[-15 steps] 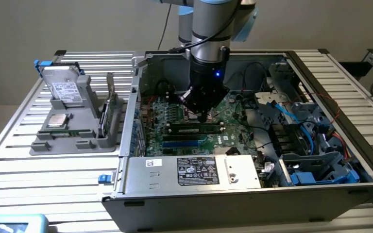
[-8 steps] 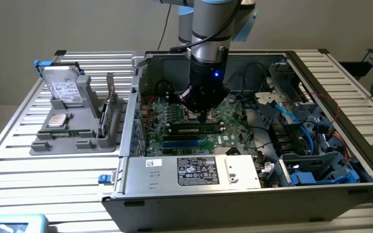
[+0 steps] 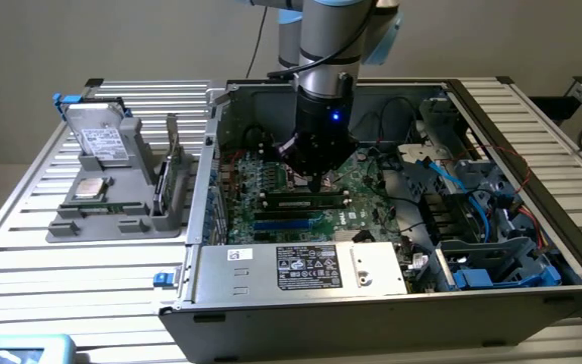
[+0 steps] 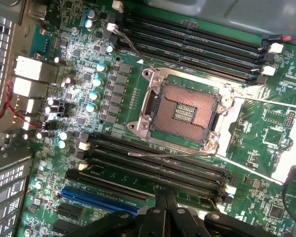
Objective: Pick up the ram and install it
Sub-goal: 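Press down the ram until it locks into place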
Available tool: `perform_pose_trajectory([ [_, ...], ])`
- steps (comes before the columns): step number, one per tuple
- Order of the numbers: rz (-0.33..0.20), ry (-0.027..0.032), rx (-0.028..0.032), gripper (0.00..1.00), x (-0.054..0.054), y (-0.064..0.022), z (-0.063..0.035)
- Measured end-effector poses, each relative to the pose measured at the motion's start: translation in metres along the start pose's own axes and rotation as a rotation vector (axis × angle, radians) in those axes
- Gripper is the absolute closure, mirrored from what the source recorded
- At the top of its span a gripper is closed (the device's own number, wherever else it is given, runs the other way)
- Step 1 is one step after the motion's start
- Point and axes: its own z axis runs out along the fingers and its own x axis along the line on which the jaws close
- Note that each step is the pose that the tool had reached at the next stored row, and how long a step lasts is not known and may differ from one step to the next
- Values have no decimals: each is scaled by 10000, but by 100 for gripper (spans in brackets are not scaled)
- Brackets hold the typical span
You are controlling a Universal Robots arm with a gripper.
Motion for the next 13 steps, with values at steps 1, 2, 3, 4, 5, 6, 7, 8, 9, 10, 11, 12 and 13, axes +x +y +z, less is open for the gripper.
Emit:
perform_pose_trajectory([
  [1, 101, 6, 0, 89, 0, 0, 0],
  [2, 205, 12, -2, 89, 0, 0, 0],
  [3, 314, 22, -5, 89, 0, 0, 0],
  [4, 371, 26, -8, 89, 0, 0, 0],
  [5, 384, 28, -8, 89, 0, 0, 0],
  [6, 384, 28, -8, 89, 0, 0, 0],
  [7, 384, 29, -8, 89, 0, 0, 0],
  [8, 385, 29, -9, 89, 0, 0, 0],
  [9, 385, 29, -8, 89, 0, 0, 0],
  [10, 385, 29, -8, 89, 0, 0, 0],
  [11, 385, 29, -8, 89, 0, 0, 0],
  [12, 384, 29, -9, 89, 0, 0, 0],
  [13, 385, 29, -8, 89, 0, 0, 0],
])
